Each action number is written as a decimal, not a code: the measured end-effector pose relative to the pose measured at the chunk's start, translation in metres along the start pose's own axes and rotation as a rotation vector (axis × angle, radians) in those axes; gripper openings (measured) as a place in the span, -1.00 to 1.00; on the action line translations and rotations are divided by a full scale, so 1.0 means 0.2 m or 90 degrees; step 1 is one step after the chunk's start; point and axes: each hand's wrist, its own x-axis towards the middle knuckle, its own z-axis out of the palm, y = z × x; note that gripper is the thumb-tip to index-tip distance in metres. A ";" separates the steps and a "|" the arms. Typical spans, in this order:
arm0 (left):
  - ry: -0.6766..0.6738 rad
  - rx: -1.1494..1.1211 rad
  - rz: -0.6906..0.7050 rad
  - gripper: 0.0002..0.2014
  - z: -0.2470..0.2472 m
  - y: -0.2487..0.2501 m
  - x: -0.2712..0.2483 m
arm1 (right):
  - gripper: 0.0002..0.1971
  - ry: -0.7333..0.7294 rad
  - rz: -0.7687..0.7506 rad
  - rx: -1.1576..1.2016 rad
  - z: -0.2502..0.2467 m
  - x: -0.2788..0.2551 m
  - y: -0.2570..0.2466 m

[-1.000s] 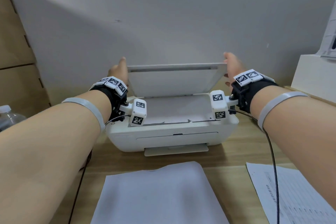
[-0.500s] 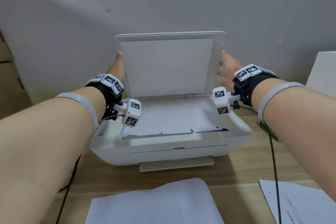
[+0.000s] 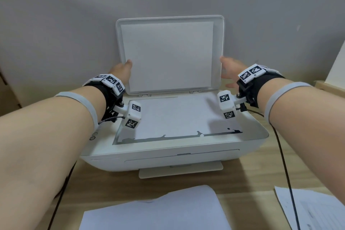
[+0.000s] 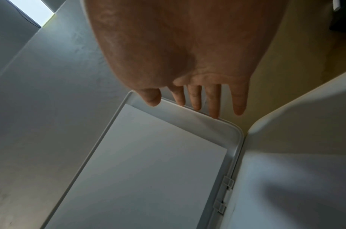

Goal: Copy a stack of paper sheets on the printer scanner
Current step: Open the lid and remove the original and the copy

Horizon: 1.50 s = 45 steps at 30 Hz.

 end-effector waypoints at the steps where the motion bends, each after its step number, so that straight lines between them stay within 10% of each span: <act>1: 0.005 0.023 -0.007 -0.39 -0.01 0.00 -0.01 | -0.51 -0.019 0.018 0.002 0.00 -0.01 0.01; 11: -0.117 0.005 -0.119 -0.67 0.01 -0.08 -0.22 | -0.65 -0.190 0.101 -0.169 -0.06 -0.21 0.07; 22: -0.155 0.063 -0.103 -0.78 0.01 -0.08 -0.34 | -0.71 -0.116 0.100 -0.333 -0.08 -0.37 0.06; 26: -0.200 0.021 -0.105 -0.66 0.01 -0.10 -0.34 | -0.45 -0.141 0.123 -0.337 -0.06 -0.38 0.09; 32: -0.291 0.012 -0.086 -0.51 0.03 -0.11 -0.40 | -0.68 -0.202 0.031 -0.507 -0.08 -0.49 0.08; 45: -0.413 0.344 0.127 -0.41 0.17 0.11 -0.77 | -0.88 0.033 -0.066 -0.104 -0.65 -0.82 0.25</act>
